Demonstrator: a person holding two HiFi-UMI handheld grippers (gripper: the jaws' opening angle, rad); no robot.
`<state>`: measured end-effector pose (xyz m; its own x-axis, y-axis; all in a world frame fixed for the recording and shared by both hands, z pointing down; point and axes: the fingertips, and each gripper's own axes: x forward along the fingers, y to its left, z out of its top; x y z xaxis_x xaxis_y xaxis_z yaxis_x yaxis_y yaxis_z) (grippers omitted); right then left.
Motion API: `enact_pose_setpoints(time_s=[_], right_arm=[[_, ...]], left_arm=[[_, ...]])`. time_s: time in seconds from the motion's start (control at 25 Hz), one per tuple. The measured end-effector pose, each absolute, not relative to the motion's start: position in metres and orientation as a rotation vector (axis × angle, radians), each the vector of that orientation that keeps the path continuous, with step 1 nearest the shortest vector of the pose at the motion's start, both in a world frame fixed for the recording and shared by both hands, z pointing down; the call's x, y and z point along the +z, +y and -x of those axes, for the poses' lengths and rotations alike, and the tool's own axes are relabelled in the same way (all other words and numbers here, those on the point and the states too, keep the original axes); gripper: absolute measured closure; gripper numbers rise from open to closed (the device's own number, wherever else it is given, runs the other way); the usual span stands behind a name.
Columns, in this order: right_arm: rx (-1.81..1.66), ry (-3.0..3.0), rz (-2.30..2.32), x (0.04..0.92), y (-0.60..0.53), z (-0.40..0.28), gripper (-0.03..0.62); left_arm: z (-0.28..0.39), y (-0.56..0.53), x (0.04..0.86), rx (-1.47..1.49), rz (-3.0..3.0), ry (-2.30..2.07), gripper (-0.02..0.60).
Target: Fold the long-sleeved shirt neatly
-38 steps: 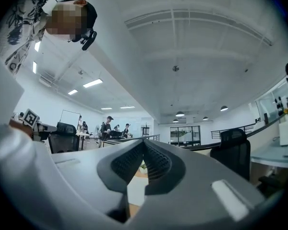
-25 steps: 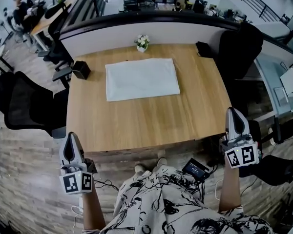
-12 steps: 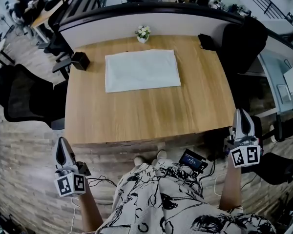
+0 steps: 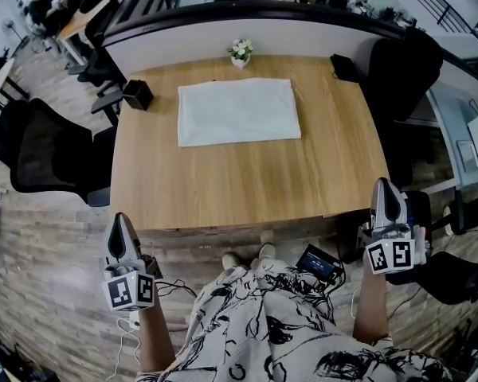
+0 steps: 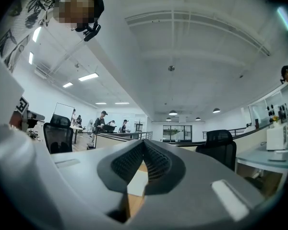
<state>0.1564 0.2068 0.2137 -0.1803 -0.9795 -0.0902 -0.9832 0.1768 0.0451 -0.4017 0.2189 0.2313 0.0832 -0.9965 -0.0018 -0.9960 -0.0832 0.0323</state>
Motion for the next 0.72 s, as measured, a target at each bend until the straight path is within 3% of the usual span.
enact_pose_setpoints(time_s=[0.72], right_arm=[[0.1, 2.436, 1.919, 0.22, 0.2, -0.15, 0.589]], left_arm=[[0.38, 0.219, 0.227, 0.016, -2.307, -2.145, 0.578]])
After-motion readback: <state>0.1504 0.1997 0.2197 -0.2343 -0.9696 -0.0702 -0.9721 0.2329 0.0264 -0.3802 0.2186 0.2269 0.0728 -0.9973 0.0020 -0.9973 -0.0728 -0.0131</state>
